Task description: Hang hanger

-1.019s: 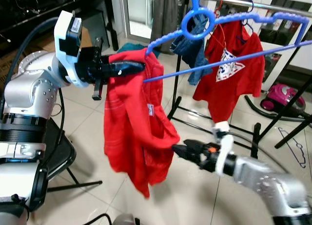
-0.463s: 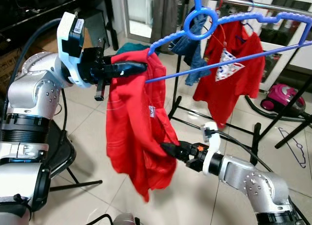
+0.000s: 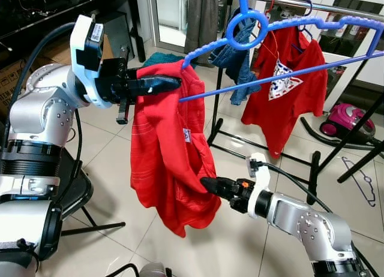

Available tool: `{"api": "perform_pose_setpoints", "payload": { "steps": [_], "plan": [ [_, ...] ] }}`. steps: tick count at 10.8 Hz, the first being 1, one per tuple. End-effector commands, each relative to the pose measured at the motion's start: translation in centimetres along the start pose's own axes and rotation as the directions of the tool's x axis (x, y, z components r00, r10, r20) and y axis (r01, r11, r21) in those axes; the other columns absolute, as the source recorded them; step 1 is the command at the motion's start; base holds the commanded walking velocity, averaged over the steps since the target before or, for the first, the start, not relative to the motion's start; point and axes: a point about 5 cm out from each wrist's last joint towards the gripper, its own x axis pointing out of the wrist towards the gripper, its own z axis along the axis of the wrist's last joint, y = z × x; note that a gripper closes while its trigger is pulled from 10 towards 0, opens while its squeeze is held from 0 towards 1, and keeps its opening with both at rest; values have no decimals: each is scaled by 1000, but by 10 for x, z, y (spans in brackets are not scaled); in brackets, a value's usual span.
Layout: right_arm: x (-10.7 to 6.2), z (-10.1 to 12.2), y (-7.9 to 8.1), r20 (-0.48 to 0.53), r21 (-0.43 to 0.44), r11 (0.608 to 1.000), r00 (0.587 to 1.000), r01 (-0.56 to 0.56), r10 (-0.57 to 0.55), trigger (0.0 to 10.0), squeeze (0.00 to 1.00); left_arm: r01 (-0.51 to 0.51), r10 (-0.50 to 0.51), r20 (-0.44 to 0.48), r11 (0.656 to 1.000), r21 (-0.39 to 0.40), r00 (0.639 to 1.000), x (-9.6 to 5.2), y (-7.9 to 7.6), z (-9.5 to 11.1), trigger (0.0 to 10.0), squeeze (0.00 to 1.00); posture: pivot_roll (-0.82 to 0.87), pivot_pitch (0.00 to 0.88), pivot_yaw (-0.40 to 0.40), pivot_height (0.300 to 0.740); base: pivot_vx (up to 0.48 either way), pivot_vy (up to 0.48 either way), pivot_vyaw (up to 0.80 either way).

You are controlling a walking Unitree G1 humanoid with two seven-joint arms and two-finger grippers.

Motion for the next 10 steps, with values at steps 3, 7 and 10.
{"api": "perform_pose_setpoints", "payload": {
  "steps": [3,7,10],
  "plan": [
    [0,6,-6,28,-9,999,999,41,-41,0,0,-12,11,7,998,58,1000,-3,1,11,0,0,48,0,15,740,0,0,0],
    [-3,15,-20,85,-22,992,989,124,-122,0,0,-17,17,-7,999,40,1000,-6,-6,3,0,0,50,0,13,740,0,0,0],
    [-26,56,-55,317,3,928,880,373,-355,0,0,-54,53,-39,998,-12,998,-13,-28,-18,0,0,52,0,12,740,0,0,0]
  ]
}}
